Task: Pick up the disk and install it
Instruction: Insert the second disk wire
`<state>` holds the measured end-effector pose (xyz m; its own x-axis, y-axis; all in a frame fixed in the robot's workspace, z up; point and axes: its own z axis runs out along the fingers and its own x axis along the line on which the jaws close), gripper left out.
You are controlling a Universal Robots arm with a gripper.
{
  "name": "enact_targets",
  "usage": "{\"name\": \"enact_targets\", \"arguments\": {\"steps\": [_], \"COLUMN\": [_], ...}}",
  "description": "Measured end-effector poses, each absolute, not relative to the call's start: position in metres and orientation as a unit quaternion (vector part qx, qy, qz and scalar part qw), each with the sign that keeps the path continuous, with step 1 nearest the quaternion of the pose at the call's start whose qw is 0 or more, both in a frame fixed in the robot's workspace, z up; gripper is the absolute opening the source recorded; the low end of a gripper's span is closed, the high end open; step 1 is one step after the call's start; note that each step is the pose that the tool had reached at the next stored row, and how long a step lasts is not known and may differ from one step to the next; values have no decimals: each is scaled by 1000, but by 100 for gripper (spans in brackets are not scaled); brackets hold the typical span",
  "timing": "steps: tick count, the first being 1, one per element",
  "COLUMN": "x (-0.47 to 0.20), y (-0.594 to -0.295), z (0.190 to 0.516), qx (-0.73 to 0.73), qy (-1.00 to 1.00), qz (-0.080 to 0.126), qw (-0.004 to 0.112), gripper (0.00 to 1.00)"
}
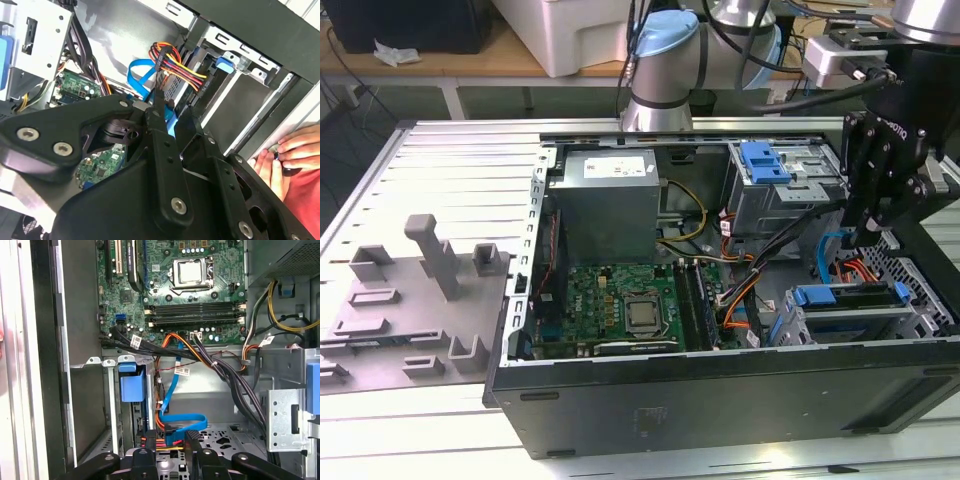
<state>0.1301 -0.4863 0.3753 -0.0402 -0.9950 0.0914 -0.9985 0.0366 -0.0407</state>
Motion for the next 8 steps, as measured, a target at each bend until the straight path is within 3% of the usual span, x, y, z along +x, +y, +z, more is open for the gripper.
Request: {"name": "enact_targets", "arguments": {"steps": [8], "x": [131], "y": [-486], "z": [372], "qx": [667], "qy": [-743], "qz": [46], "qw": [21], "gripper": [36]}}
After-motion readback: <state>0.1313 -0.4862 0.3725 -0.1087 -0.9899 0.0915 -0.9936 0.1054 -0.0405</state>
